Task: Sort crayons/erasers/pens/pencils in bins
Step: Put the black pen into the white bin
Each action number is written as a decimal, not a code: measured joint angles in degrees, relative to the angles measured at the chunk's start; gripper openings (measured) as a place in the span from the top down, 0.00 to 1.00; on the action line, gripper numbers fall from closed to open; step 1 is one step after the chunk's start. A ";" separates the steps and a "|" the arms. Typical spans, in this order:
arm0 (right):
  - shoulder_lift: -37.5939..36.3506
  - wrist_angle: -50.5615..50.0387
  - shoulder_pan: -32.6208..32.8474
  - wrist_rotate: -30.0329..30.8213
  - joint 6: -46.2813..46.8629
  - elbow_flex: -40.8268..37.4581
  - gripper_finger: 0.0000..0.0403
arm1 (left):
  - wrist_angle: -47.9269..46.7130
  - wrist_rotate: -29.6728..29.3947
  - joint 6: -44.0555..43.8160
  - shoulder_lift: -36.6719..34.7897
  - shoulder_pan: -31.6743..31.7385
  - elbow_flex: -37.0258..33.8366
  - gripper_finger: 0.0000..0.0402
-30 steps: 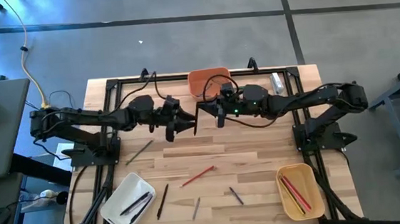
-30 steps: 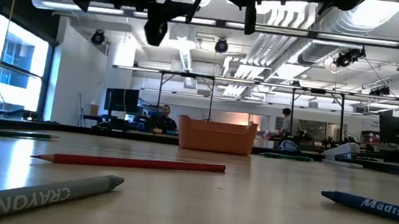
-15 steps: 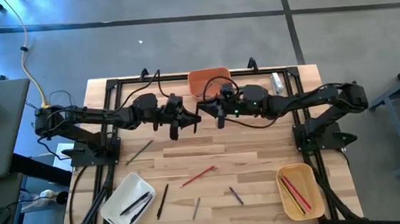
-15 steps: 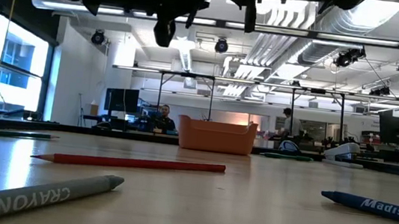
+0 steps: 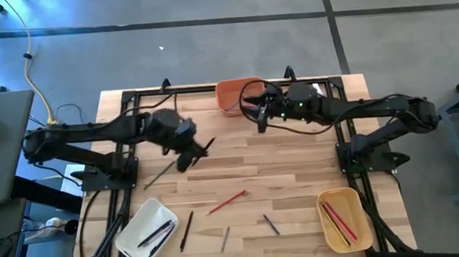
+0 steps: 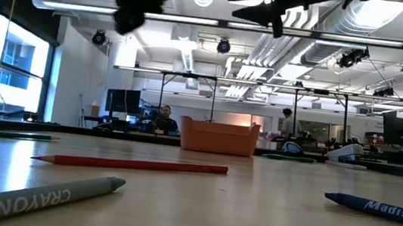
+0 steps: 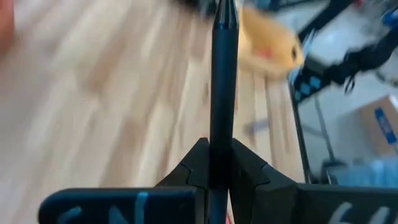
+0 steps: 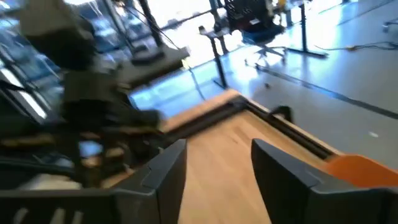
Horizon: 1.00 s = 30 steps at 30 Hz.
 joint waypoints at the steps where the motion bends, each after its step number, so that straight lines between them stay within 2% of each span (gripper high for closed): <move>1: -0.84 -1.94 -0.74 -0.04 -1.01 0.00 0.59 | -4.34 -0.95 -1.15 -1.29 -1.37 0.69 0.97; 5: -2.51 -7.45 -3.71 -0.32 -4.48 0.00 0.70 | -19.66 -5.90 -9.58 -6.60 -8.84 1.21 0.97; 8: -2.66 -8.62 -5.85 -3.24 -6.46 0.00 0.80 | -28.05 -10.57 -19.36 -9.46 -17.84 1.13 0.97; 14: -2.66 -10.38 -8.39 -6.02 -9.71 0.00 0.98 | -30.63 -20.15 -42.81 -11.65 -40.21 1.15 0.97; 18: -2.64 -11.13 -9.11 -6.49 -9.72 -0.02 0.97 | -33.18 -26.71 -55.99 -8.91 -54.52 1.17 0.97; 22: -2.64 -11.50 -9.06 -6.74 -9.40 -0.02 0.99 | -36.18 -28.79 -67.58 -4.06 -65.61 0.85 0.97; 26: -2.64 -11.63 -9.04 -6.77 -7.76 -0.02 1.00 | -32.92 -31.33 -79.74 -0.69 -73.95 -1.63 0.97; 30: -2.64 -11.70 -9.04 -5.89 -6.60 -0.02 1.00 | -25.46 -34.45 -86.98 2.13 -78.52 -6.02 0.97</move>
